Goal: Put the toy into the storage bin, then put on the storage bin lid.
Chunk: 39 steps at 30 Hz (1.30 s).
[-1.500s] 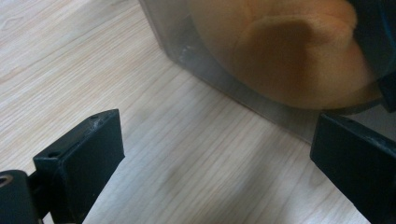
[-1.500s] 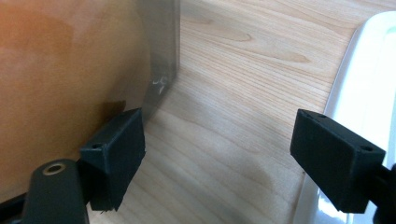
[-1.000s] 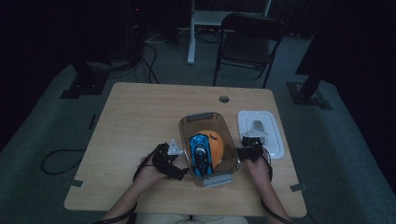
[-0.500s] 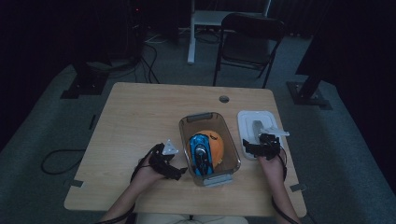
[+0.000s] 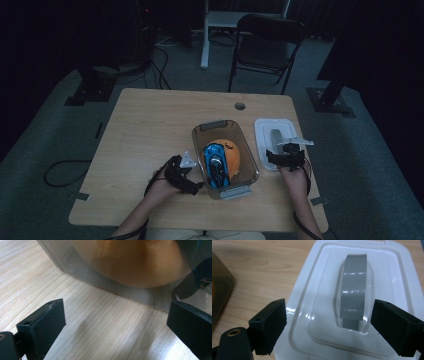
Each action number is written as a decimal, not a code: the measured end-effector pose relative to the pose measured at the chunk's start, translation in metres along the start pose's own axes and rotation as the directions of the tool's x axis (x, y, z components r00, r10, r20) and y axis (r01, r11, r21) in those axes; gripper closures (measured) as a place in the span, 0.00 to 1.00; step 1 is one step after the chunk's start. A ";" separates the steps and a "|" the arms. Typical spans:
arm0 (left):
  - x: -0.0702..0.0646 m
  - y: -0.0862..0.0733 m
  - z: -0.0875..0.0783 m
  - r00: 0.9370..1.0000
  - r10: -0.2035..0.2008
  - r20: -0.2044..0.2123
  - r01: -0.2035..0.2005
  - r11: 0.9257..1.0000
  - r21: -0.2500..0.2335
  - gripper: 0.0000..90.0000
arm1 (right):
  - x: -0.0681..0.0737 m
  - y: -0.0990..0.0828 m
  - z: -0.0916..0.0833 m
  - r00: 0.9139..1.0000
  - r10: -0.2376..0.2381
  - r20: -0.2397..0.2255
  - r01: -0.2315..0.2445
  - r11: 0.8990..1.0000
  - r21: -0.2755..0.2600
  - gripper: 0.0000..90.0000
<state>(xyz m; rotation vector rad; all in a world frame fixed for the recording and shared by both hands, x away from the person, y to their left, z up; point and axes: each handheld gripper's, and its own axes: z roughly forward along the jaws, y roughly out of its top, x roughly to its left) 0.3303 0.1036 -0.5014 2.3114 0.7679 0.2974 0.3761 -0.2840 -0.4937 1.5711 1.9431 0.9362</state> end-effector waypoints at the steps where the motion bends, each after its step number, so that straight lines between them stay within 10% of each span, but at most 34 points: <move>1: 0.000 0.001 0.001 1.000 0.001 0.003 -0.001 1.000 0.002 0.03 | 0.000 -0.001 0.000 1.000 0.001 0.004 -0.001 1.000 0.000 0.14; 24: 0.030 -0.028 -0.017 0.995 -0.078 -0.062 0.077 0.997 -0.013 0.03 | -0.009 0.003 -0.001 0.999 0.010 0.044 -0.009 1.000 -0.020 0.14; 39: 0.058 -0.063 -0.039 0.976 -0.158 -0.147 0.157 0.987 -0.017 0.03 | -0.018 0.005 0.019 0.996 0.033 0.082 -0.034 0.999 0.010 0.31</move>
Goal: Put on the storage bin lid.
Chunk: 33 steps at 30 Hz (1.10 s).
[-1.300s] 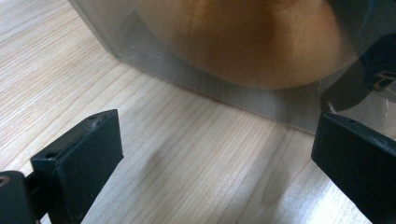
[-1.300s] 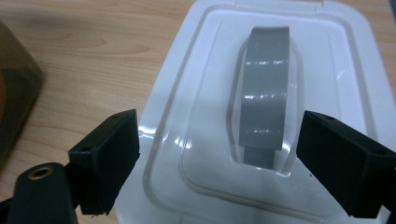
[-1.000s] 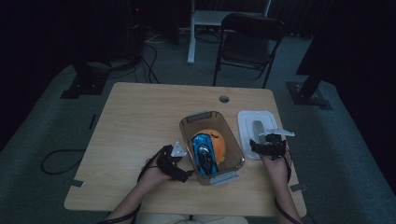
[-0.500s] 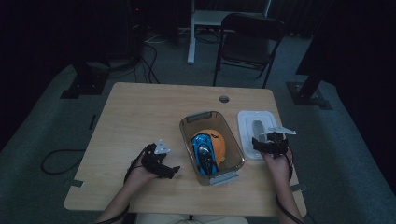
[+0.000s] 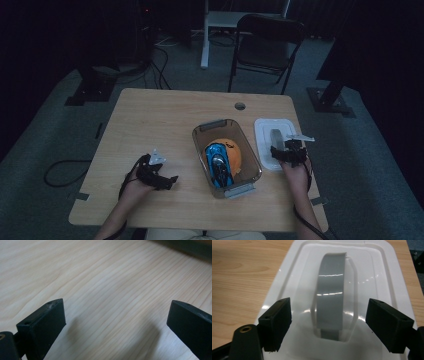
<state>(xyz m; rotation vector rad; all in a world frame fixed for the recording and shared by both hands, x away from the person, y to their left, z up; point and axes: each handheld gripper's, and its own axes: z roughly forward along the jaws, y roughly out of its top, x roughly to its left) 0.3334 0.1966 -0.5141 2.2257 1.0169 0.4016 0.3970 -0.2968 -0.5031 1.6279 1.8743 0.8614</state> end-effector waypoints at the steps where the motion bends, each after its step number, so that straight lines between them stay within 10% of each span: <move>1: 0.000 0.000 0.000 1.000 0.000 0.000 0.000 1.000 0.000 0.03 | 0.000 0.000 0.000 1.000 0.000 0.000 0.000 1.000 0.000 0.31; 15: 0.027 -0.031 -0.016 0.996 -0.066 -0.065 0.065 0.998 -0.013 0.03 | -0.002 0.004 0.013 0.999 -0.004 -0.032 0.005 0.999 0.042 0.74; 33: 0.034 -0.040 -0.023 0.991 -0.094 -0.092 0.092 0.995 -0.025 0.03 | 0.000 0.017 -0.037 0.998 0.029 -0.056 -0.032 0.998 -0.053 0.75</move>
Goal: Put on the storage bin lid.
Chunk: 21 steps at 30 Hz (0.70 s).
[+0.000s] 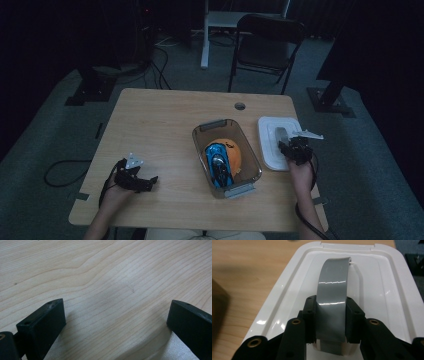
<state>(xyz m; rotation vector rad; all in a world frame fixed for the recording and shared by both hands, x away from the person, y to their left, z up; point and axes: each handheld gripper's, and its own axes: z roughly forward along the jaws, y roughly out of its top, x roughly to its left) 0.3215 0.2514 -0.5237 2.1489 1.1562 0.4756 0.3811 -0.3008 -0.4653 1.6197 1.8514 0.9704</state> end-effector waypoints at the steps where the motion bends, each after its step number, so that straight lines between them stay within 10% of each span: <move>1: 0.000 0.000 0.000 1.000 -0.001 0.000 0.001 1.000 0.000 0.03 | 0.002 0.005 -0.010 1.000 0.000 -0.005 0.000 1.000 -0.021 0.75; 21: 0.000 0.000 0.000 1.000 -0.002 -0.002 0.002 1.000 0.001 0.03 | 0.081 0.029 -0.093 0.978 -0.109 -0.177 0.079 0.982 -0.169 0.75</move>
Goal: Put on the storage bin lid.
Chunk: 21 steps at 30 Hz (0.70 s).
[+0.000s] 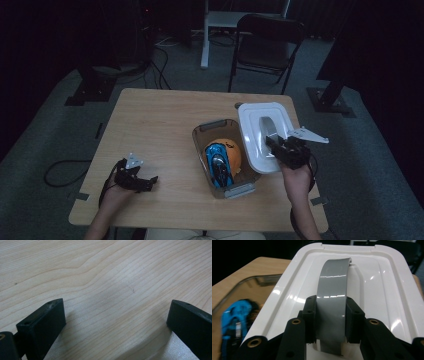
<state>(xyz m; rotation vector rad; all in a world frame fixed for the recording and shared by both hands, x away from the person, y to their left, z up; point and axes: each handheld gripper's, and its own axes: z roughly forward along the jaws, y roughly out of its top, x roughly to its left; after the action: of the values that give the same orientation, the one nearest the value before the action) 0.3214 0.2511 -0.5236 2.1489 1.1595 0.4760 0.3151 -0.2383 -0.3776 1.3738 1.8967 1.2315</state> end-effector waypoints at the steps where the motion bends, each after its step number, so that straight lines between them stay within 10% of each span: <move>1: 0.000 0.000 0.000 1.000 -0.001 -0.001 0.001 1.000 0.000 0.03 | 0.004 0.000 0.001 1.000 -0.006 -0.008 0.006 1.000 0.002 0.75; 21: -0.001 0.000 0.000 1.000 -0.004 -0.005 0.004 1.000 0.001 0.03 | 0.087 -0.011 0.033 0.986 -0.086 -0.142 0.098 0.992 0.080 0.75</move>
<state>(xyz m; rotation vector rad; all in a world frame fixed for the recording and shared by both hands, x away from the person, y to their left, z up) 0.3209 0.2508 -0.5235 2.1473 1.1667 0.4789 0.3036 -0.1463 -0.3934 1.2561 2.1071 1.2404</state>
